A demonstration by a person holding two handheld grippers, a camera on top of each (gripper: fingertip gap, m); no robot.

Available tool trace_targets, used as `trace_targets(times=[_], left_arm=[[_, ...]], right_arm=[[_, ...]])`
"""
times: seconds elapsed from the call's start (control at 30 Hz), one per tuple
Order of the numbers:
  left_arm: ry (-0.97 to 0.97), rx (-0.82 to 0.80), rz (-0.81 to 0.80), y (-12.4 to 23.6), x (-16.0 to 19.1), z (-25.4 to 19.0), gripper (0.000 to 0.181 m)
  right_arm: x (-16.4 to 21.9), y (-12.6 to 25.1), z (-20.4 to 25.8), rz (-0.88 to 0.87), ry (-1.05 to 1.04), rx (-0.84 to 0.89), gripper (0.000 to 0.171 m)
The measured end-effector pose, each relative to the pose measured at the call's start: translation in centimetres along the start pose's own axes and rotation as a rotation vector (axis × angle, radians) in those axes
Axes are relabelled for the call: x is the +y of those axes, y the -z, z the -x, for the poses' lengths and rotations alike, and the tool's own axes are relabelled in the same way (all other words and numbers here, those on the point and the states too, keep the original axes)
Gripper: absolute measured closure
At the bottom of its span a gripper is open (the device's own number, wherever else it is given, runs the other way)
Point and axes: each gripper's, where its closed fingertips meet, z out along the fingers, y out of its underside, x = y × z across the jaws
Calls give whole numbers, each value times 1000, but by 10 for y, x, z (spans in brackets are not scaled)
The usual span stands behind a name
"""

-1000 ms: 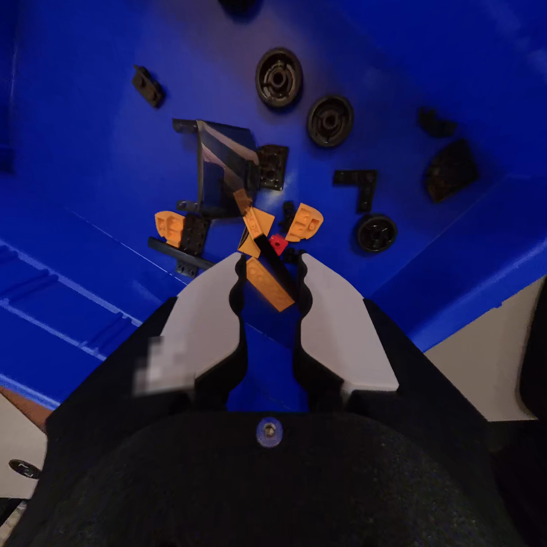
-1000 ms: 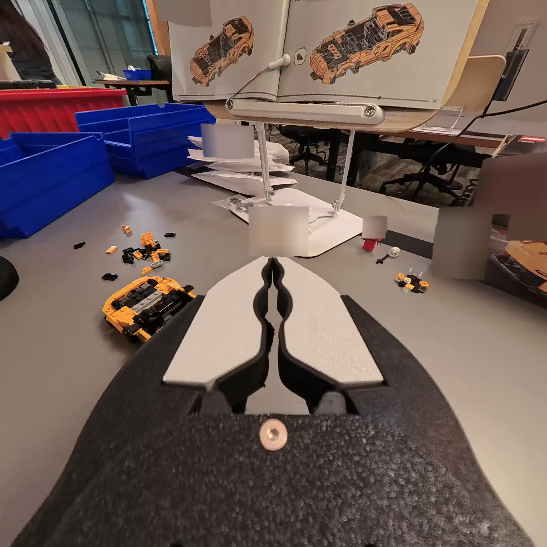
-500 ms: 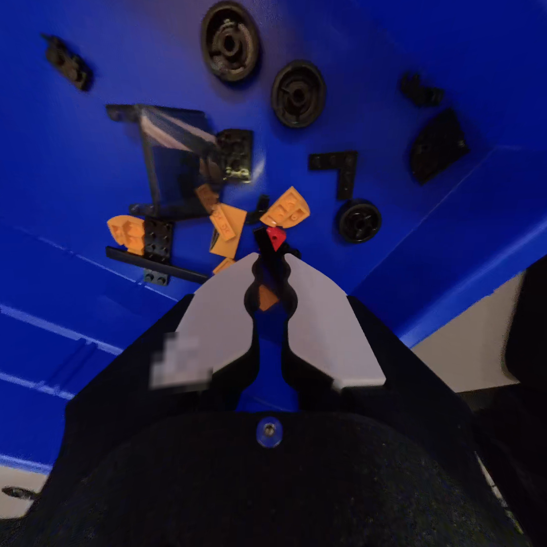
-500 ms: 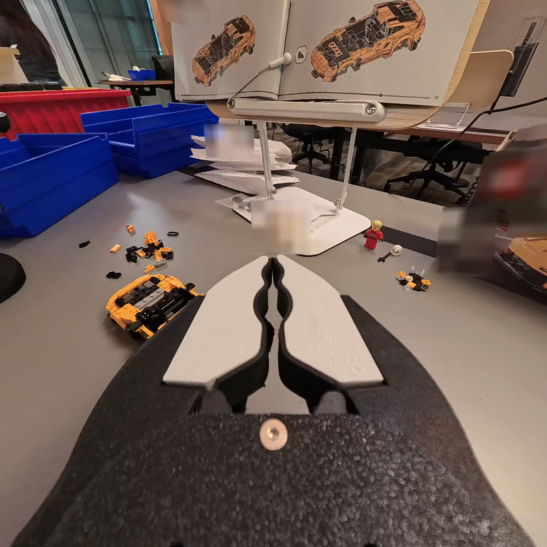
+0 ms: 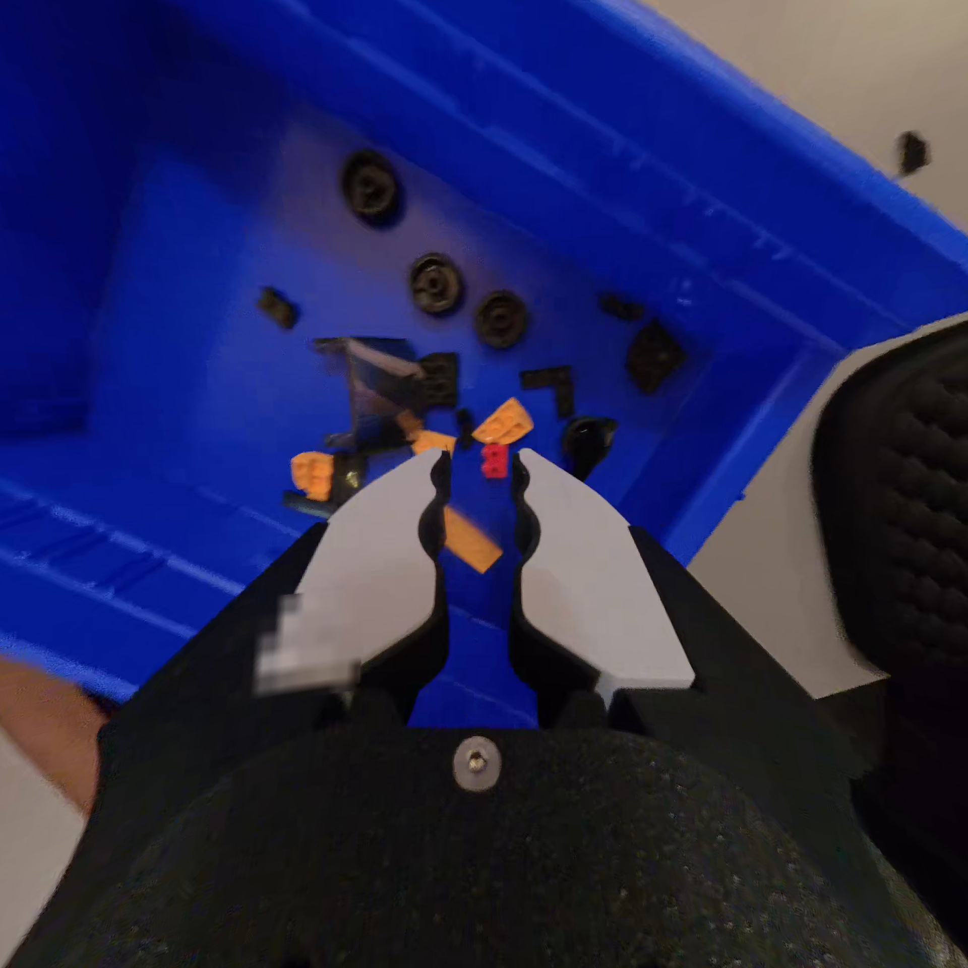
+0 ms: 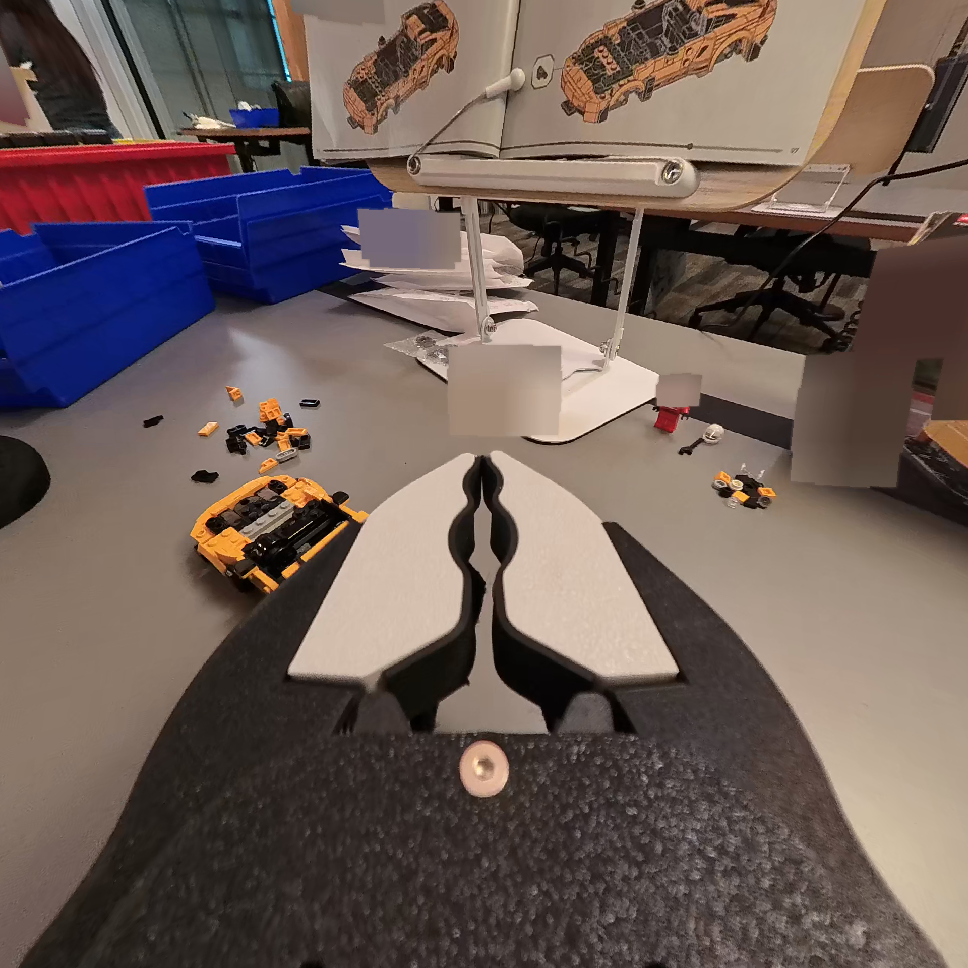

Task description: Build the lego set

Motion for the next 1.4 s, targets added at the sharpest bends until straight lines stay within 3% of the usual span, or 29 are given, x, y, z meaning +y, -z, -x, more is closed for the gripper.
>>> trace_targets(times=[0.43,0.57,0.7,0.83,1.1,1.23,1.4], left_arm=[[-19,-178,241,-4,30,67,161],[41,11,246,-14,29,44,163],[46,84,276,-29,31,27,161],[53,101,301,-41,30,20,158],[14,70,324,-44,29,19,173],[19,190,126,-11,6,-5,173],[-95,750,-452,81,-61,-117,174]], right_arm=[[19,-8,-2,69,0,10,171],[21,-10,-3,80,-6,7,171],[23,-10,-2,86,-9,3,171],[23,-10,-3,87,-13,1,171],[23,-9,-3,85,-21,-3,171],[18,-7,-2,66,-17,-10,171],[-6,-4,30,-37,114,-103,170]])
